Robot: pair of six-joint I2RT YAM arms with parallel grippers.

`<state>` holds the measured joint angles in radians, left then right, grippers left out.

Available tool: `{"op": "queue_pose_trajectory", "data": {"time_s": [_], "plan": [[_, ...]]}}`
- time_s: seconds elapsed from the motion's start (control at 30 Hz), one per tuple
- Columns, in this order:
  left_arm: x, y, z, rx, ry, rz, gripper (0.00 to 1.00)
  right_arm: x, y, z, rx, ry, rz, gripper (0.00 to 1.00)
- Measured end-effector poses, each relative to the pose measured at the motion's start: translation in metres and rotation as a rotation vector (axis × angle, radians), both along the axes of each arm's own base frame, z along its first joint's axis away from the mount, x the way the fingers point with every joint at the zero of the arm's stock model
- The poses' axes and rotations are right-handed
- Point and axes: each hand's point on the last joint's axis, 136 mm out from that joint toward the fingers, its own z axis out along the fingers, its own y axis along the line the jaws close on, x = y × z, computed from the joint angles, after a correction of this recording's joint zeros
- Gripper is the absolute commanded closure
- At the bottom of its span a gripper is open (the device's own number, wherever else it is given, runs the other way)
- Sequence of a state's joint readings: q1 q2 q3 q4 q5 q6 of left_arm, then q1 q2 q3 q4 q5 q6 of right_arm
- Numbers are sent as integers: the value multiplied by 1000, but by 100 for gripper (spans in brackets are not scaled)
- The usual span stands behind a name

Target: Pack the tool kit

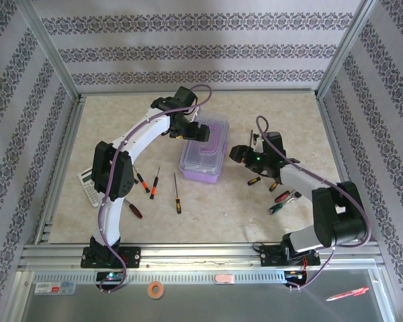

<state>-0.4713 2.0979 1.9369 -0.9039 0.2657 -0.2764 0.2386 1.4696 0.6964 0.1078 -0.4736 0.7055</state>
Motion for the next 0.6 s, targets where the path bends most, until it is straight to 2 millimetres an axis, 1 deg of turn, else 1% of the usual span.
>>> {"op": "queue_pose_trajectory", "data": {"time_s": [0.07, 0.17, 0.47, 0.6], "plan": [[-1, -1, 0, -2, 4, -3, 7, -1, 7, -4, 14, 4, 18, 28], [-3, -3, 0, -6, 7, -9, 7, 0, 12, -2, 33, -8, 33, 28], [-8, -8, 0, -10, 16, -21, 6, 5, 16, 6, 58, -40, 38, 27], [-8, -8, -1, -9, 18, -20, 9, 6, 17, 6, 65, -42, 39, 27]]}}
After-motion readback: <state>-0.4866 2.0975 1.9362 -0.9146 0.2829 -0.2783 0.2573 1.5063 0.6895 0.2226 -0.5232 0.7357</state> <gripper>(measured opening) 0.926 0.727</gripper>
